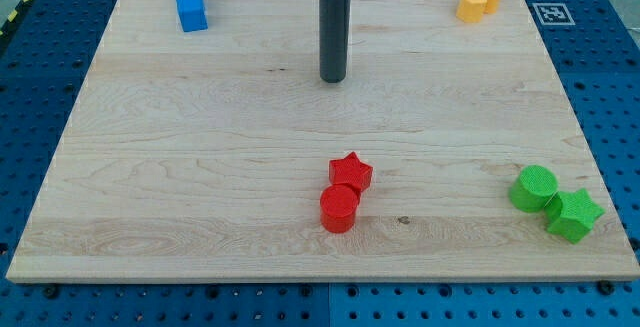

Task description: Move your arm slightly left

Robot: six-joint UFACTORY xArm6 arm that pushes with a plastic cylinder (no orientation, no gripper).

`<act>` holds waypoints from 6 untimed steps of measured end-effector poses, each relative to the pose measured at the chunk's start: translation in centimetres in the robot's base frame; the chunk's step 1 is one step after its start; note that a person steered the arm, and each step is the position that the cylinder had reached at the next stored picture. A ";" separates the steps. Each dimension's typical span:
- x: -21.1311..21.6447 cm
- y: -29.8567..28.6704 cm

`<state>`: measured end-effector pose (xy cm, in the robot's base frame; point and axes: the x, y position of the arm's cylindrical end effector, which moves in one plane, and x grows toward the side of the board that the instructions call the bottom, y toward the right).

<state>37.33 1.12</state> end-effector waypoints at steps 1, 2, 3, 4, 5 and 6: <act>0.0 0.0; 0.0 0.0; 0.0 0.1; 0.0 0.1; 0.8 -1.4; 2.3 -6.3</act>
